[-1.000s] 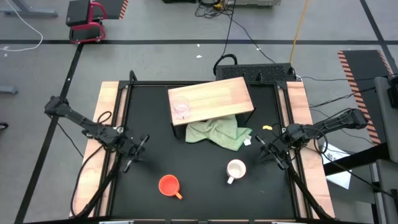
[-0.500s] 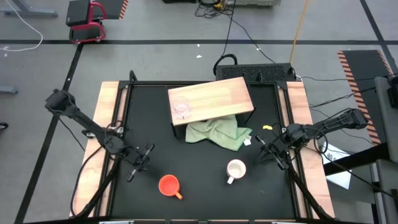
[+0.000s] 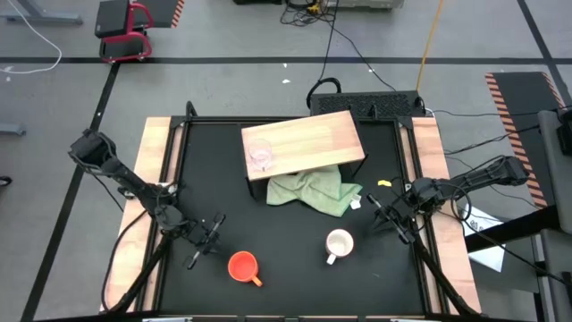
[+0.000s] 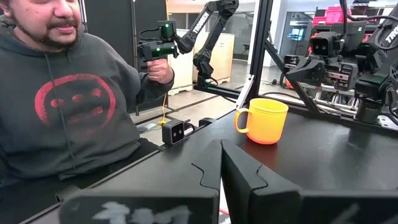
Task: Stack small to large cups/mugs on shelf
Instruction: Put orange cup on the shelf
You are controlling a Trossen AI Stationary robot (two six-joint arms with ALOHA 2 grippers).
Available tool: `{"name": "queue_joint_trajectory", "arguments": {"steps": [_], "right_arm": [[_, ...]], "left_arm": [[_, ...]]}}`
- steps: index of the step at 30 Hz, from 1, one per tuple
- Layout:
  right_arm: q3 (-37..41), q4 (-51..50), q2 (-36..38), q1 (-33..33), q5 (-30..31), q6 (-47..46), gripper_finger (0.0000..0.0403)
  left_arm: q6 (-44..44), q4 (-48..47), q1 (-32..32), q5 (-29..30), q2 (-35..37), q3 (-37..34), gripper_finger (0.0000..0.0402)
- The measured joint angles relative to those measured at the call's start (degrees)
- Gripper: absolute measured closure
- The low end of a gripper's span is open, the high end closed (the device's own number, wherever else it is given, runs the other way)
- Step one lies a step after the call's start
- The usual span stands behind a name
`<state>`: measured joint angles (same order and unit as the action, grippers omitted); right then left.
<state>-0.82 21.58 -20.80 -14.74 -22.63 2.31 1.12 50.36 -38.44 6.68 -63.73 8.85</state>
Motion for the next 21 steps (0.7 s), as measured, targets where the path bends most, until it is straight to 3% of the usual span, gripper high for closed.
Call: {"name": "queue_joint_trajectory", "arguments": {"steps": [11,21], "right_arm": [[0.0,0.0,0.0,0.0,0.0,-0.1,0.0403],[0.0,0.0,0.0,0.0,0.0,0.0,0.0403]], "left_arm": [[3.4,-3.0,-0.8,0.5,-4.0,5.0,0.0401],[7.0,-27.9,-2.1,8.7,-7.3,18.5,0.0401]]}}
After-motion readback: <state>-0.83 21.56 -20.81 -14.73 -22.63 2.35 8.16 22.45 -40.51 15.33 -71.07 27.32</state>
